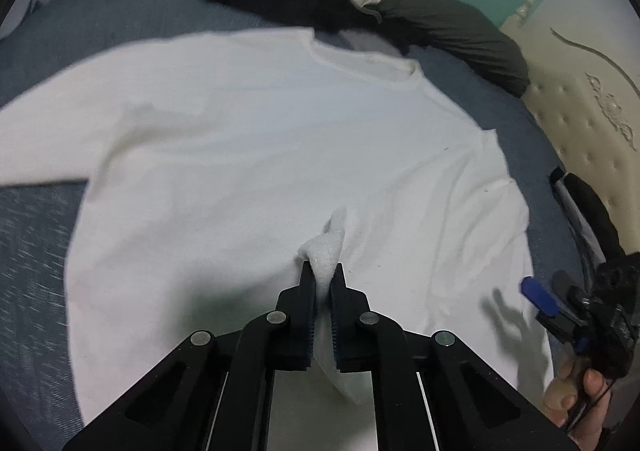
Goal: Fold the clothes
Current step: 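Grasp the folded sleeve edge with the left gripper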
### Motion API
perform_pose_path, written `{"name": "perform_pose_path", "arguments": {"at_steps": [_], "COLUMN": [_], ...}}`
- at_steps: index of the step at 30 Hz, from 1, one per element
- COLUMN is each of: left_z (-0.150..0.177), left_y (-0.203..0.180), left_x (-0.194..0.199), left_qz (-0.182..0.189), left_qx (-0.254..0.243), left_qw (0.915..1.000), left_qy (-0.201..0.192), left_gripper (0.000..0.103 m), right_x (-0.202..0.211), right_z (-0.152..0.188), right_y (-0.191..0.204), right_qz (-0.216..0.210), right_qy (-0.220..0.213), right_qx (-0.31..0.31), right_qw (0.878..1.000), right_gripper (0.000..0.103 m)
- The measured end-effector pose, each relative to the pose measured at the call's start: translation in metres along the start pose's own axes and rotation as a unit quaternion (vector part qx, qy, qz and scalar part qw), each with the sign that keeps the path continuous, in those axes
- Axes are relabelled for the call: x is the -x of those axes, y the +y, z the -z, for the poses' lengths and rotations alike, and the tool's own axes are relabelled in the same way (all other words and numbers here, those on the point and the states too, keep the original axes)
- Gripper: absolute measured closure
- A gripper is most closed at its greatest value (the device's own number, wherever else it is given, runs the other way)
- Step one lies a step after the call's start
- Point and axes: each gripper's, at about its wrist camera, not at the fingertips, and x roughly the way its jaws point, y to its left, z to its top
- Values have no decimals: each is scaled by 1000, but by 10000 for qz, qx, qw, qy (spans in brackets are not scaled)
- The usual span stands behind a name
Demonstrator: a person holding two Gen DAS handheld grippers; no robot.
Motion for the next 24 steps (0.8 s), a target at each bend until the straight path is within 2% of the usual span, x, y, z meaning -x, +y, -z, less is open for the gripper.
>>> {"name": "perform_pose_path", "arguments": {"at_steps": [4, 7, 16, 24], "left_z": [-4, -8, -19, -5], "left_y": [1, -2, 9, 32], "left_x": [30, 45, 78, 94], "left_qz": [65, 52, -65, -258], "left_qx": [22, -73, 20, 197], "left_qw": [9997, 9996, 9998, 9995], "left_qy": [-237, -265, -172, 46], "left_gripper": [97, 97, 98, 98], "right_x": [-1, -1, 2, 4], "right_z": [0, -1, -4, -7], "right_y": [0, -1, -7, -10], "right_qz": [-2, 23, 99, 104], "right_qy": [9, -13, -113, -161], "right_qx": [26, 10, -61, -107], "right_qw": [10000, 10000, 9999, 9998], "right_gripper": [53, 53, 53, 53]}}
